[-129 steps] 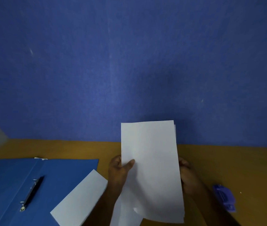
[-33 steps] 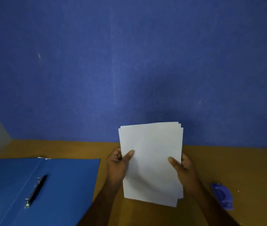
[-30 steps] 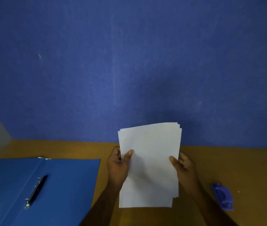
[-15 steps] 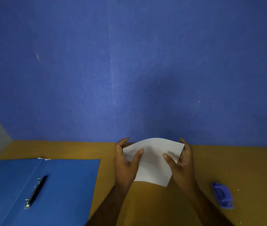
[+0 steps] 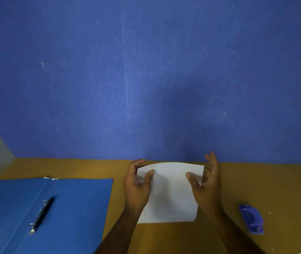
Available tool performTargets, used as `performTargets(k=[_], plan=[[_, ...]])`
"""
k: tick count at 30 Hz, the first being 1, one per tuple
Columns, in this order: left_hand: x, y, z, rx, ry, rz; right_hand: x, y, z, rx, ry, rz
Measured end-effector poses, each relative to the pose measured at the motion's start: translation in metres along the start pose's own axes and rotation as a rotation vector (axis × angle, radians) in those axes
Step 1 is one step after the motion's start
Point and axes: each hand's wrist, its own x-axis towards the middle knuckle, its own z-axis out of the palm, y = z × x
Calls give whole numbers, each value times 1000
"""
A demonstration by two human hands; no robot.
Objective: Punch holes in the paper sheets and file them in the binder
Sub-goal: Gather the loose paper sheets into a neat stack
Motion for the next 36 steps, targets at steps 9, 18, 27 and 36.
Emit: performTargets(k=[9,18,27,36], plan=[[-2,19,0,-146,127,45,-3,8,-9,233,-181,263],[-7,-2,6,-125,20,-27,-17,37,-1,24,-177,311],[-27,-36,7,-109,-95,-167,-29,41,7,-83,-77,240],[-35,-62,8,-73,-55,-282,-41,58,13,-125,-85,341]])
